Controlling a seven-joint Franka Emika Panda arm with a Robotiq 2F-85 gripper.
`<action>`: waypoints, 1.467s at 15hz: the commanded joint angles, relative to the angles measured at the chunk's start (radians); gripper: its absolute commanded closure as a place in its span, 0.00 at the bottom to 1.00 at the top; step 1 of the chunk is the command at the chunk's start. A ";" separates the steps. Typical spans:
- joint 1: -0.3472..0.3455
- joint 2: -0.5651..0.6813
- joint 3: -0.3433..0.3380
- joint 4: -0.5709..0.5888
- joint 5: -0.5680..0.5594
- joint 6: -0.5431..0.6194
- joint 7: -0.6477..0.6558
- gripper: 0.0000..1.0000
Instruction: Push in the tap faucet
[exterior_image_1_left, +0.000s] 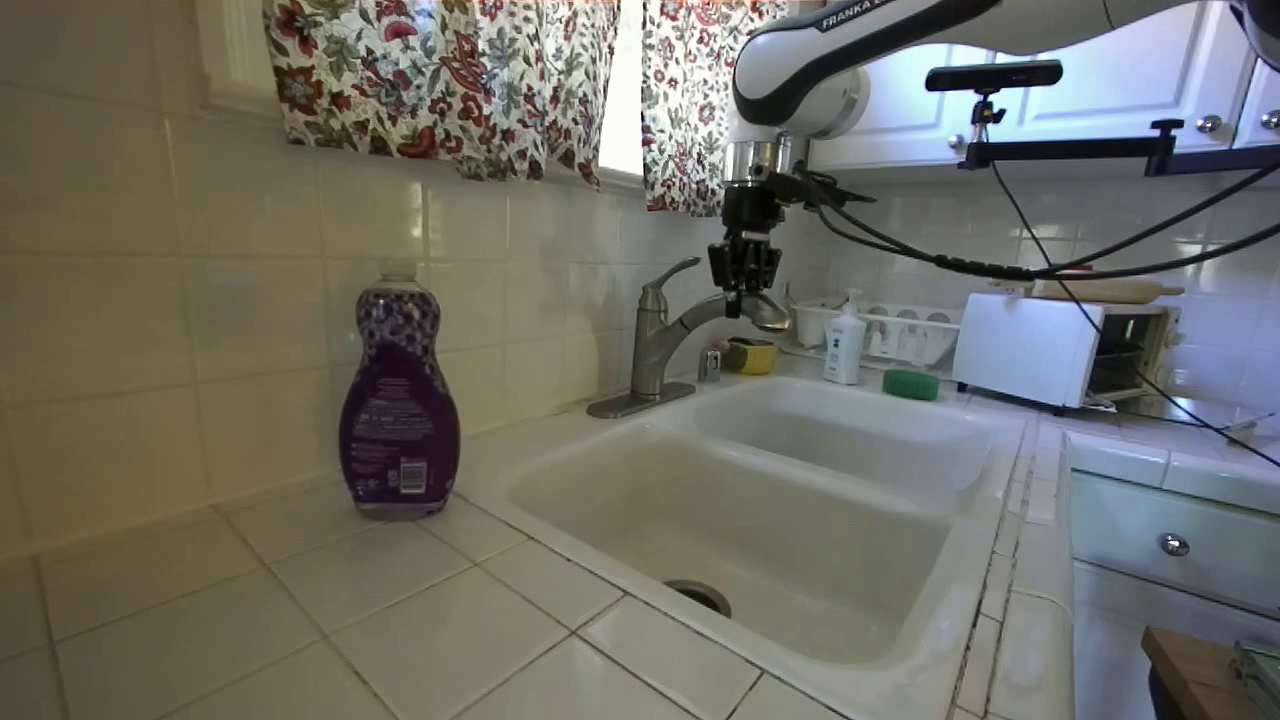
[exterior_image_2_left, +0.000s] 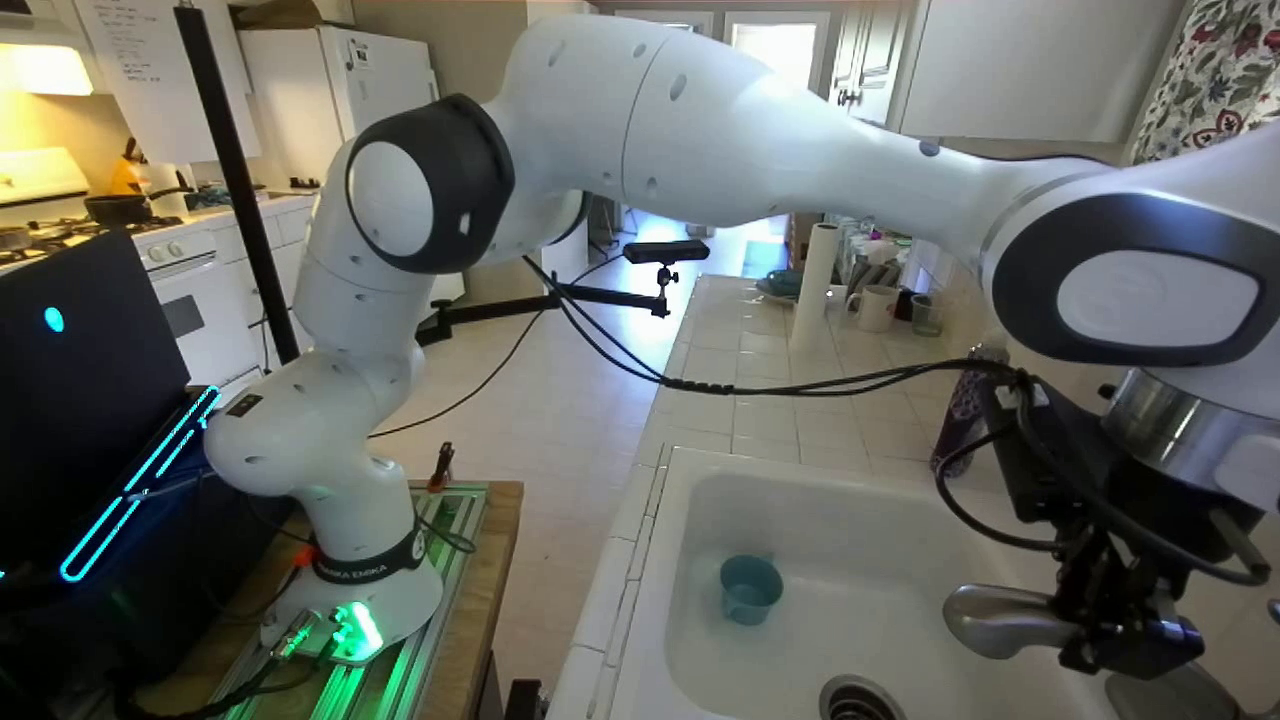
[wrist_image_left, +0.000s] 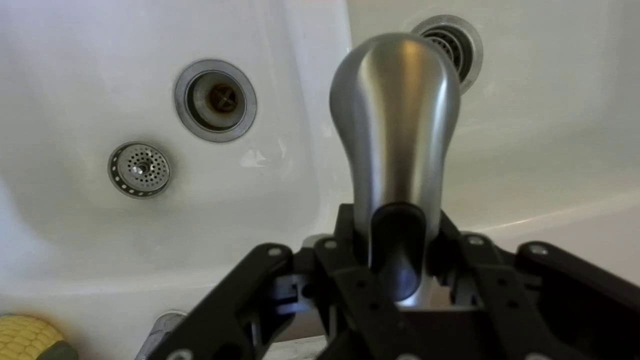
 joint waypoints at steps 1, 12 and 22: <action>-0.023 0.048 -0.001 0.064 -0.052 0.049 -0.052 0.89; -0.038 0.056 0.012 0.033 -0.099 0.133 -0.218 0.89; 0.009 0.034 -0.027 -0.036 -0.156 0.356 -0.190 0.17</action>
